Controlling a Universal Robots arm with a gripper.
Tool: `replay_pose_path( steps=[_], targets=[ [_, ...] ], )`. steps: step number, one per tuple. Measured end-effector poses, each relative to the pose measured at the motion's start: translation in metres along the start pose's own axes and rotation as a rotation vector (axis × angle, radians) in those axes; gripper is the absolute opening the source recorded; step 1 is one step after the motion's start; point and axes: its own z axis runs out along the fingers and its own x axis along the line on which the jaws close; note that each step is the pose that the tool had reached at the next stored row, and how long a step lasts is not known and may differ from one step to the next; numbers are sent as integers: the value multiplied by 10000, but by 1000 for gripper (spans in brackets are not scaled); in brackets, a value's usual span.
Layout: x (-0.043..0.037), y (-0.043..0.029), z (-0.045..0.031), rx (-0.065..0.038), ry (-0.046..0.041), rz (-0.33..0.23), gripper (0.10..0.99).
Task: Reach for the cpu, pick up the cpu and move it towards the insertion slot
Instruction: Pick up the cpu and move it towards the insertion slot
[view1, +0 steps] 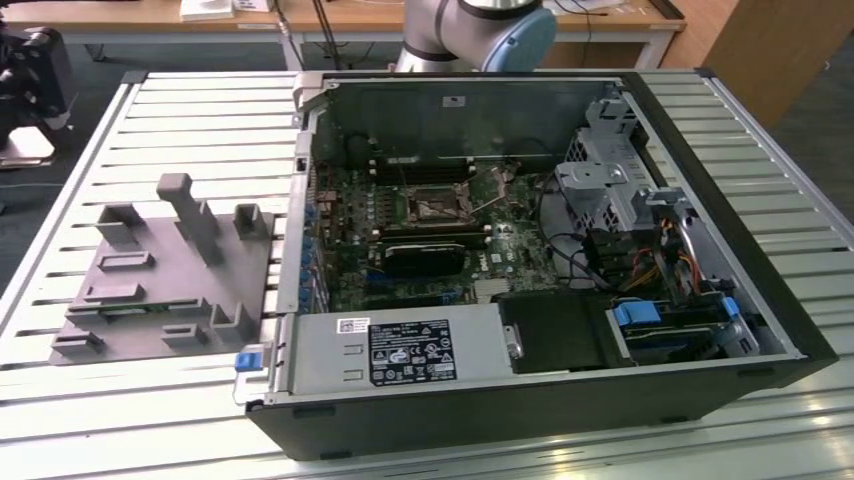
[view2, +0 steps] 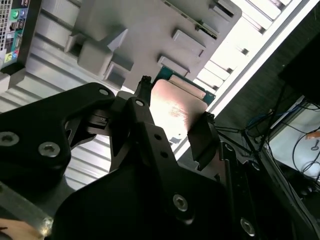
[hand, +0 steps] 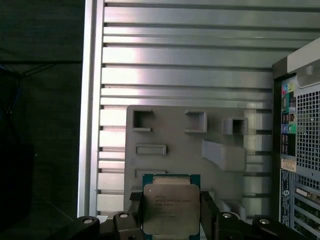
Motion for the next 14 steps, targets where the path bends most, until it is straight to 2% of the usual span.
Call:
replay_pose_path(
  steps=[14],
  targets=[
    [-512, -4, 11, -1, 0, 0, 541]
  ],
)
